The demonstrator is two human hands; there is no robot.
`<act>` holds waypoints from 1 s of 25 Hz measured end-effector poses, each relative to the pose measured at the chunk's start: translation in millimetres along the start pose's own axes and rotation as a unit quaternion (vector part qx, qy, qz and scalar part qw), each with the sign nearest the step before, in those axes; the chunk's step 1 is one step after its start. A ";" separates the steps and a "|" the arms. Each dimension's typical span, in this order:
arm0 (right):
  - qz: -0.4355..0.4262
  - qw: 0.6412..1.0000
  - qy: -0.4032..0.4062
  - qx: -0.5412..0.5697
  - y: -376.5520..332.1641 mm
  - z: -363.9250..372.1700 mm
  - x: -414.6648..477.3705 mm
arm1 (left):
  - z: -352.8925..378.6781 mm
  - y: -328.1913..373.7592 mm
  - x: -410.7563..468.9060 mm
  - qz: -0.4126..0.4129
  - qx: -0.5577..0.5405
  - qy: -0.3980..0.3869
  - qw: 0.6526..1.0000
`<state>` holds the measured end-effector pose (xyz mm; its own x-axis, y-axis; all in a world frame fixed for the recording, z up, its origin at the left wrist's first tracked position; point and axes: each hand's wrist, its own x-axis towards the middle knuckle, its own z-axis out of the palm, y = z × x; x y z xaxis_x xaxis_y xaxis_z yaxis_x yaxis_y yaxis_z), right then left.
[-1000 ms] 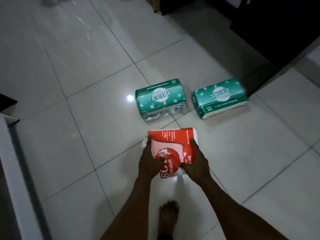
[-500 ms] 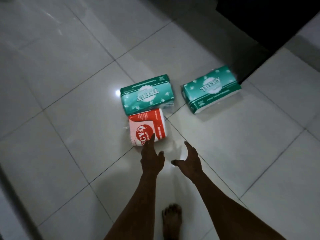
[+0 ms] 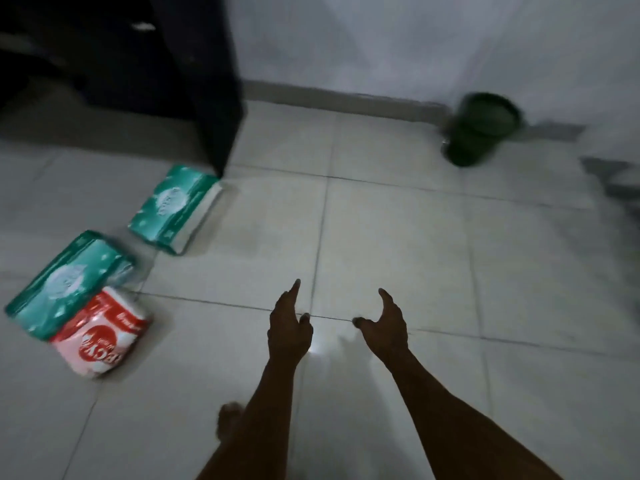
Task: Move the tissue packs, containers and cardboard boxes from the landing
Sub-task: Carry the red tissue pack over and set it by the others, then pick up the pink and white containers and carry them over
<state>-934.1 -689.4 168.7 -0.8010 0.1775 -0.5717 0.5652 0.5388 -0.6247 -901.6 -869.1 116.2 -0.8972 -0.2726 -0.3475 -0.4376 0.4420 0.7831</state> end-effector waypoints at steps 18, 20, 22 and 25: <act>0.291 0.840 0.375 0.262 642.5 -590.5 -267.3 | 684.2 323.4 -491.8 0.186 0.221 -0.484 0.826; 0.317 0.817 0.394 0.278 695.5 -634.7 -280.3 | 747.1 341.7 -526.3 0.189 0.233 -0.517 0.802; 0.339 0.800 0.407 0.281 752.8 -683.7 -281.6 | 817.1 364.6 -552.4 0.196 0.251 -0.537 0.781; 0.365 0.778 0.421 0.289 830.9 -745.2 -263.6 | 914.3 387.7 -570.6 0.214 0.270 -0.550 0.761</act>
<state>-400.3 325.2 196.8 0.0673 0.8707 -0.4871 0.7299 -0.3759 -0.5710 -614.1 239.2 146.5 -0.3424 0.7442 -0.5735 0.2150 0.6562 0.7233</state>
